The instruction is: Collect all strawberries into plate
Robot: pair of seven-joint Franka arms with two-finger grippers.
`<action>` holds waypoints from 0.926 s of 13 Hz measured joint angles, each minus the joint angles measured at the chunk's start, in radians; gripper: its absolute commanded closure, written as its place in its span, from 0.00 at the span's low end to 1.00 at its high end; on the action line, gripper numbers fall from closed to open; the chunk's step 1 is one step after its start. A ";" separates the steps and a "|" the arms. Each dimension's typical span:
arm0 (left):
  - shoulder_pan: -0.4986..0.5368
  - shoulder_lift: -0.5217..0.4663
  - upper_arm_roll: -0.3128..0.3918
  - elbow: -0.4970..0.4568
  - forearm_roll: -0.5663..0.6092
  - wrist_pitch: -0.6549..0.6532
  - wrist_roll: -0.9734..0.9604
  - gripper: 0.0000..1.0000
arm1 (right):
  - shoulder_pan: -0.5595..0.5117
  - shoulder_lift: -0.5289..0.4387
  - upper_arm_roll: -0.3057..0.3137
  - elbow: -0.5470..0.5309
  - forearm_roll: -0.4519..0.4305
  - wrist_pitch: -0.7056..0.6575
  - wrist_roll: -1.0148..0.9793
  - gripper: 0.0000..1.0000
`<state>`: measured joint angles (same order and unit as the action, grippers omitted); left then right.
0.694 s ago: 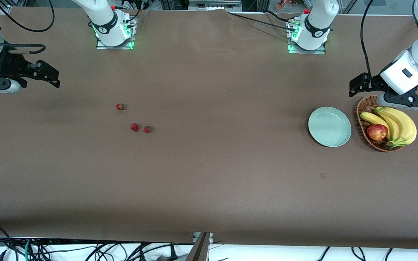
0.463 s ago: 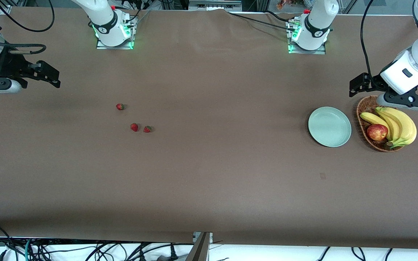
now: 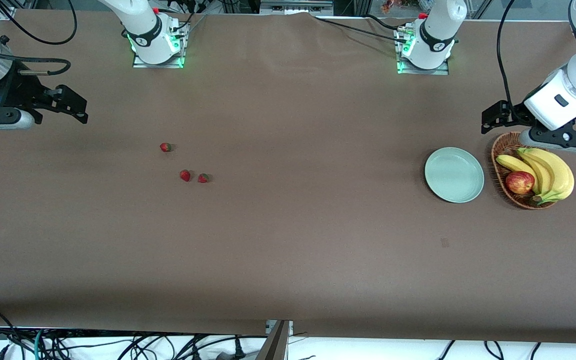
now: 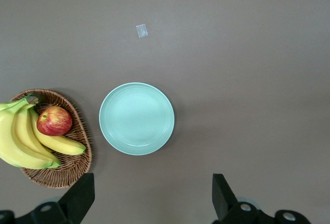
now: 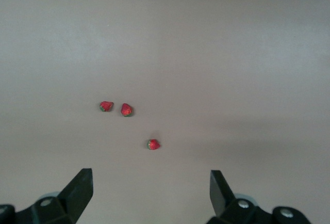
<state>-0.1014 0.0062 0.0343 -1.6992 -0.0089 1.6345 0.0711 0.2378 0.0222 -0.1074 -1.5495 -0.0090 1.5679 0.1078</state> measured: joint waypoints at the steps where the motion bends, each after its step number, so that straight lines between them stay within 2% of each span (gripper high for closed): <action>1: 0.000 0.000 0.000 0.000 0.000 0.000 0.000 0.00 | 0.000 0.000 0.000 0.000 0.000 0.001 0.001 0.00; 12: -0.001 0.004 0.000 0.000 0.000 0.001 0.000 0.00 | -0.012 0.004 -0.005 0.001 0.000 0.003 0.001 0.00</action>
<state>-0.1023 0.0098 0.0343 -1.6991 -0.0089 1.6350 0.0711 0.2260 0.0261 -0.1127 -1.5488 -0.0090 1.5710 0.1090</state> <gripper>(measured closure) 0.000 0.000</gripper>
